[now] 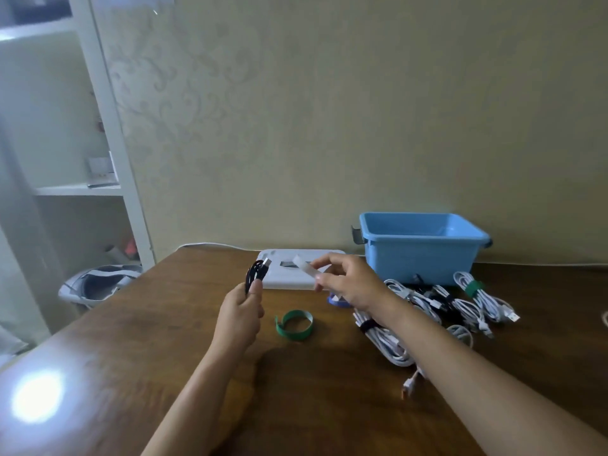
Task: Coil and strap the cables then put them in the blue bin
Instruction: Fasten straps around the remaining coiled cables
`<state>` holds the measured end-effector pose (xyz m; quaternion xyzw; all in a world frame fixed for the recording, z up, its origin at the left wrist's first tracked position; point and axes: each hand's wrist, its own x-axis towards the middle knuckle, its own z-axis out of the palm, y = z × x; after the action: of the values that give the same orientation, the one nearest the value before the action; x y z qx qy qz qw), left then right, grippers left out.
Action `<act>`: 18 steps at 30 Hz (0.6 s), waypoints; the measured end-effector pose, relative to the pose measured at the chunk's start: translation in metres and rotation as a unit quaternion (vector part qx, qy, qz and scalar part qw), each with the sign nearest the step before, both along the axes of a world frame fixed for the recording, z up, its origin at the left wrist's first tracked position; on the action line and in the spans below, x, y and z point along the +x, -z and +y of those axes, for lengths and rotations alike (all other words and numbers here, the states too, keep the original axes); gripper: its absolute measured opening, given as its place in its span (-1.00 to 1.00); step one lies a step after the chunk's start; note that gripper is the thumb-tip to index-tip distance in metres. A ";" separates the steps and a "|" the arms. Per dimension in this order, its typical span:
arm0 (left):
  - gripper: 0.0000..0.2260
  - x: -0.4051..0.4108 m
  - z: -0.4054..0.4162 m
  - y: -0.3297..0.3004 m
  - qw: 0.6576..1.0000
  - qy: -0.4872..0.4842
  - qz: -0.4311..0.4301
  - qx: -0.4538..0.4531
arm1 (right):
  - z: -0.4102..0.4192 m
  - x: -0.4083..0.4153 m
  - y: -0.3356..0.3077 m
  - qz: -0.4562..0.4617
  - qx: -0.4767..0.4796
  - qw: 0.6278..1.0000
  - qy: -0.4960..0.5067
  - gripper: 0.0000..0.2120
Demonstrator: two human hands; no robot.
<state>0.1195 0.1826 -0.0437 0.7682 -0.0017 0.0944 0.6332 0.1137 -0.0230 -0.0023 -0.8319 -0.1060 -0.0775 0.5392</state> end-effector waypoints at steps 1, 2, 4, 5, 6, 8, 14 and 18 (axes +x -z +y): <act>-0.71 -0.002 -0.004 -0.001 1.000 0.018 0.001 -0.006 | -0.009 -0.009 -0.004 0.004 0.025 1.000 -0.007 -0.92; -0.70 -0.006 -0.011 -0.004 0.999 0.039 -0.001 -0.003 | -0.019 -0.019 -0.007 0.004 0.042 0.999 -0.008 -0.93; -0.69 -0.010 -0.030 -0.006 0.997 0.073 -0.014 0.026 | -0.038 -0.038 -0.011 -0.007 0.050 0.999 0.010 -0.95; -0.67 -0.013 -0.041 -0.010 0.995 0.084 -0.023 0.051 | -0.047 -0.046 -0.011 -0.014 0.049 0.998 0.024 -0.95; -0.66 -0.014 -0.054 -0.013 0.992 0.097 -0.032 0.075 | -0.056 -0.054 -0.012 -0.019 0.045 0.998 0.043 -0.94; -0.67 -0.022 -0.085 -0.024 0.985 0.136 -0.050 0.096 | -0.074 -0.070 -0.012 -0.022 0.022 0.996 0.084 -0.93; -0.74 -0.051 -0.168 -0.045 0.964 0.191 -0.085 0.161 | -0.121 -0.105 0.009 -0.017 0.067 0.991 0.112 -0.83; -0.71 -0.055 -0.192 -0.036 0.961 0.213 -0.090 0.149 | -0.138 -0.114 0.017 -0.025 0.120 0.987 0.101 -0.71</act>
<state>0.0643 -0.0091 -0.0077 0.8241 -0.2360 0.0246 0.5144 -0.0007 -0.1613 -0.0191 -0.7656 -0.0247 -0.1642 0.6216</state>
